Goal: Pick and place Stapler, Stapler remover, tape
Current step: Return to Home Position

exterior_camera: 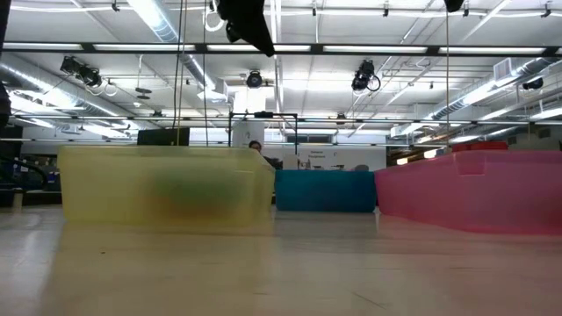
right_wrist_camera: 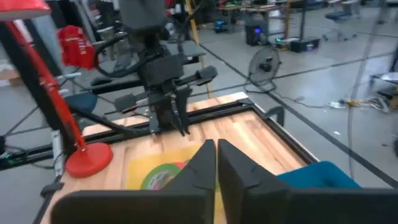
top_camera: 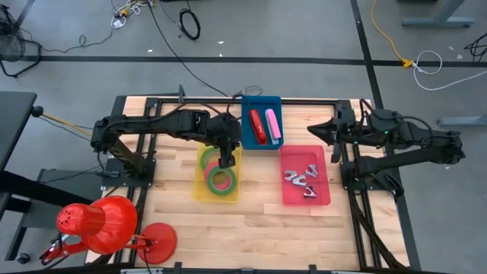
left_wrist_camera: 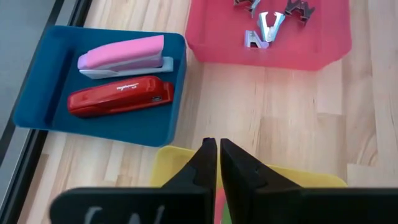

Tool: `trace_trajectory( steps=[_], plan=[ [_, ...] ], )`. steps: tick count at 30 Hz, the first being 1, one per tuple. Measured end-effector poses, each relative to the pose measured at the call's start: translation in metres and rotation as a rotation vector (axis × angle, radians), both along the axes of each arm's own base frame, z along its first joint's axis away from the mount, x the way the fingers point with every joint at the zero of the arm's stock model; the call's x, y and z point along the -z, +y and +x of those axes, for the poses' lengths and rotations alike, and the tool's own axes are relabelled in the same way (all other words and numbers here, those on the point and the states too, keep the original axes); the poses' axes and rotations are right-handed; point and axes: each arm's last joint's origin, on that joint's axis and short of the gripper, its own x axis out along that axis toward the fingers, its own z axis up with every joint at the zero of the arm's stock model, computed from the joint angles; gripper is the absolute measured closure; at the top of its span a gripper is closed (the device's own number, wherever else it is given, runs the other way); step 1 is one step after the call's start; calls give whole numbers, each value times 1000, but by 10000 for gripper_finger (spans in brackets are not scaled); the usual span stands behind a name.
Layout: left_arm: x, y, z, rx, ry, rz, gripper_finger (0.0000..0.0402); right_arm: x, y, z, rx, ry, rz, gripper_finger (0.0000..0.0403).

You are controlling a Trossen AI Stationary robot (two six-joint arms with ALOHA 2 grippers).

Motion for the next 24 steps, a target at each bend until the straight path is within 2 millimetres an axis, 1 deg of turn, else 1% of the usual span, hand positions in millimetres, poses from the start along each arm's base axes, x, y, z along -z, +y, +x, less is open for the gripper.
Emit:
trace_trajectory(
  steps=[3, 8, 13, 18, 20, 24],
  plan=[
    [0, 0, 0, 0, 0, -1, 377, 9, 2, 0, -62, 9, -15, 398],
    [0, 0, 0, -5, -1, -4, 376, 27, 2, -9, -80, -66, -11, 399],
    [0, 0, 0, -3, 0, -1, 376, 66, 3, -8, -126, -104, -27, 400],
    [0, 0, 0, -10, 0, 12, 376, 107, 5, -6, -182, -172, 17, 401],
    [0, 0, 0, -10, 1, 13, 376, 121, 6, -7, -201, -208, 29, 401],
    [0, 0, 0, -10, 1, 12, 376, 142, 6, -9, -216, -249, 27, 401]
  ],
)
